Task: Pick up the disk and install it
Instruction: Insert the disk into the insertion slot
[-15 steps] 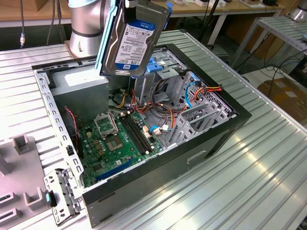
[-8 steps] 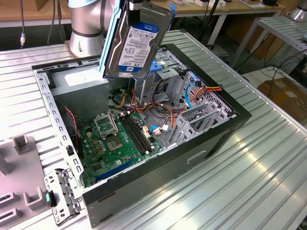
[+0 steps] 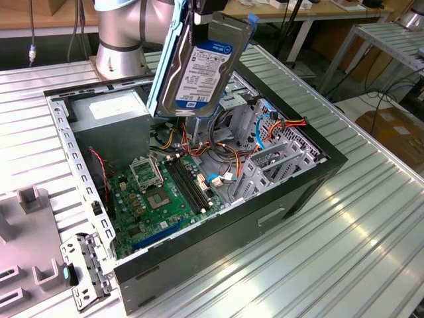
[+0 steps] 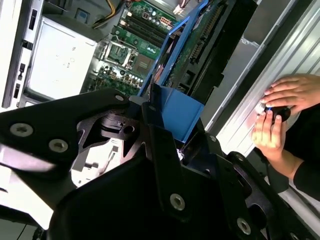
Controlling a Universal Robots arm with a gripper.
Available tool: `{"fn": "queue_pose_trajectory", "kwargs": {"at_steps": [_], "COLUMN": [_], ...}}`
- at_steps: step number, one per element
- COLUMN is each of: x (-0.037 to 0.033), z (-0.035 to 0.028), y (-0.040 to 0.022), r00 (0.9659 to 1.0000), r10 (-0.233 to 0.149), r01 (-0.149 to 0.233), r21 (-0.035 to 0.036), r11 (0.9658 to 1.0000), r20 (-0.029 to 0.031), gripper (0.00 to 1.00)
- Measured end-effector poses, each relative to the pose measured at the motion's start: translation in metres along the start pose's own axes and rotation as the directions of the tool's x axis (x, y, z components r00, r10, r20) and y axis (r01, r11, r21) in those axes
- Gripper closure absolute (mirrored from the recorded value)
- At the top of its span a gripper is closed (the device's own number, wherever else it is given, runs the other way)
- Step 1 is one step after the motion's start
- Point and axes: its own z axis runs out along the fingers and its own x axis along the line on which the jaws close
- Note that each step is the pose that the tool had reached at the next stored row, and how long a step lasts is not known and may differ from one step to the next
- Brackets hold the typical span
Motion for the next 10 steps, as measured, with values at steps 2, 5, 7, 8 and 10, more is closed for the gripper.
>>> {"fn": "queue_pose_trajectory", "kwargs": {"at_steps": [2, 5, 7, 8, 10], "x": [0.0062, 0.0129, 0.0195, 0.0214, 0.0286], "z": [0.0009, 0.0023, 0.0036, 0.0040, 0.0055], "y": [-0.0012, -0.0017, -0.0020, -0.0022, -0.0028], "r00": [1.0000, 1.0000, 1.0000, 1.0000, 1.0000], "r10": [0.000, 0.000, 0.000, 0.000, 0.000], "r01": [0.000, 0.000, 0.000, 0.000, 0.000], "r21": [0.0000, 0.0004, 0.0004, 0.0003, 0.0003], "r11": [1.0000, 1.0000, 1.0000, 1.0000, 1.0000], "r20": [-0.0001, 0.0000, 0.0000, -0.0001, -0.0001], "gripper": [0.63, 0.63, 0.63, 0.63, 0.63]}}
